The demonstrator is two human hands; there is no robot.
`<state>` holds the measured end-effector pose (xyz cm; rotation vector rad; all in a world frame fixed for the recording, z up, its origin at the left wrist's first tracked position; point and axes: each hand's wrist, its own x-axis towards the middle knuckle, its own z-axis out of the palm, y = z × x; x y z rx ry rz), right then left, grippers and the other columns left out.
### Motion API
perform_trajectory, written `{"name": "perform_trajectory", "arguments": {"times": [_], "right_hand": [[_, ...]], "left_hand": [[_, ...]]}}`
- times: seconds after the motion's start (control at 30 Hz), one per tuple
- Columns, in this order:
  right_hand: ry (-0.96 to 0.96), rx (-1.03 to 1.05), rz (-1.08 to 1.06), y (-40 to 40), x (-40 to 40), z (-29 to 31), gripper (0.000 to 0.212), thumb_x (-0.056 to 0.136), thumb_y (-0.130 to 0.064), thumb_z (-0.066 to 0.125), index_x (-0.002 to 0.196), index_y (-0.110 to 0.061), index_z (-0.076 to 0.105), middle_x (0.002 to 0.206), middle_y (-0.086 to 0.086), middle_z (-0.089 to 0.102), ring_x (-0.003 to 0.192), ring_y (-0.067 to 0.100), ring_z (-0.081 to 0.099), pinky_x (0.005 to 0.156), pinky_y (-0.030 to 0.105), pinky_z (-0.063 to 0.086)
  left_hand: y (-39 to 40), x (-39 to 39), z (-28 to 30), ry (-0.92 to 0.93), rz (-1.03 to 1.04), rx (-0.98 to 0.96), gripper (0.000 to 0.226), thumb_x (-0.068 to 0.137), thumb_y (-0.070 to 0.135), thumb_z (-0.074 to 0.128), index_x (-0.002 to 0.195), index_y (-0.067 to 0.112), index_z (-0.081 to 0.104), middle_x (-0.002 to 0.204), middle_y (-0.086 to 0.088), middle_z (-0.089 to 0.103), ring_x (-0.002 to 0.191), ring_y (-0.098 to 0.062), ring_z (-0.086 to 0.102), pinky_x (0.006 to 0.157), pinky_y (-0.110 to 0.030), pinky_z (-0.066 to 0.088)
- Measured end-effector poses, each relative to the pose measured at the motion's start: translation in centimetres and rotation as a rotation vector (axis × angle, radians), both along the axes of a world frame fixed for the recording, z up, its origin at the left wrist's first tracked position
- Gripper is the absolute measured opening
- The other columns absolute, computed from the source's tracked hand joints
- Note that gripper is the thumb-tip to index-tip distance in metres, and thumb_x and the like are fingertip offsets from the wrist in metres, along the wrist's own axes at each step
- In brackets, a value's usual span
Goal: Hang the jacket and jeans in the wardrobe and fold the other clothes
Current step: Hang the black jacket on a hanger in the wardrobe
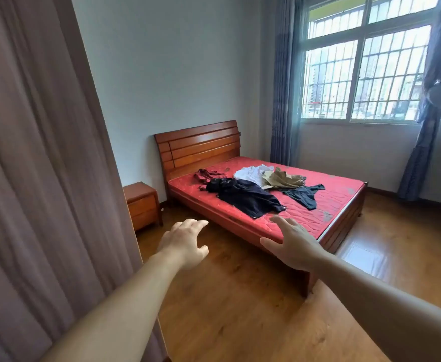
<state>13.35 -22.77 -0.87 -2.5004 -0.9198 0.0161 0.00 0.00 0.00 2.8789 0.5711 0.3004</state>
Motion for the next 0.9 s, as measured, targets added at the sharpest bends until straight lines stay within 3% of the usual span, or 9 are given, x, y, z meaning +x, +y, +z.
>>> {"name": "perform_trajectory", "arguments": {"times": [0.33, 0.6, 0.9], "right_hand": [[-0.032, -0.091, -0.018, 11.7, 12.9, 0.2, 0.073, 0.087, -0.065, 0.05, 0.149, -0.035, 0.024, 0.152, -0.003, 0.033, 0.132, 0.021, 0.04, 0.098, 0.041, 0.047], [-0.037, -0.082, -0.014, 18.5, 23.5, -0.1, 0.077, 0.085, -0.067, 0.05, 0.15, -0.034, 0.023, 0.153, -0.003, 0.032, 0.136, 0.021, 0.037, 0.104, 0.046, 0.042], [-0.017, -0.038, 0.018, 25.4, 41.3, -0.4, 0.078, 0.085, -0.068, 0.049, 0.149, -0.031, 0.026, 0.153, -0.002, 0.033, 0.138, 0.022, 0.035, 0.108, 0.05, 0.037]], "left_hand": [[13.1, 12.8, -1.3, 0.003, 0.062, -0.106, 0.065, 0.09, 0.038, 0.058, 0.149, 0.037, 0.03, 0.155, 0.006, 0.033, 0.14, -0.018, 0.033, 0.108, -0.039, 0.04], [17.9, 23.9, -2.1, -0.011, 0.047, -0.148, 0.065, 0.09, 0.038, 0.058, 0.149, 0.036, 0.031, 0.155, 0.006, 0.032, 0.14, -0.017, 0.033, 0.107, -0.039, 0.04], [23.3, 40.3, -1.4, 0.022, 0.09, -0.129, 0.065, 0.09, 0.038, 0.058, 0.149, 0.036, 0.03, 0.156, 0.006, 0.032, 0.141, -0.018, 0.032, 0.109, -0.04, 0.039]]}}
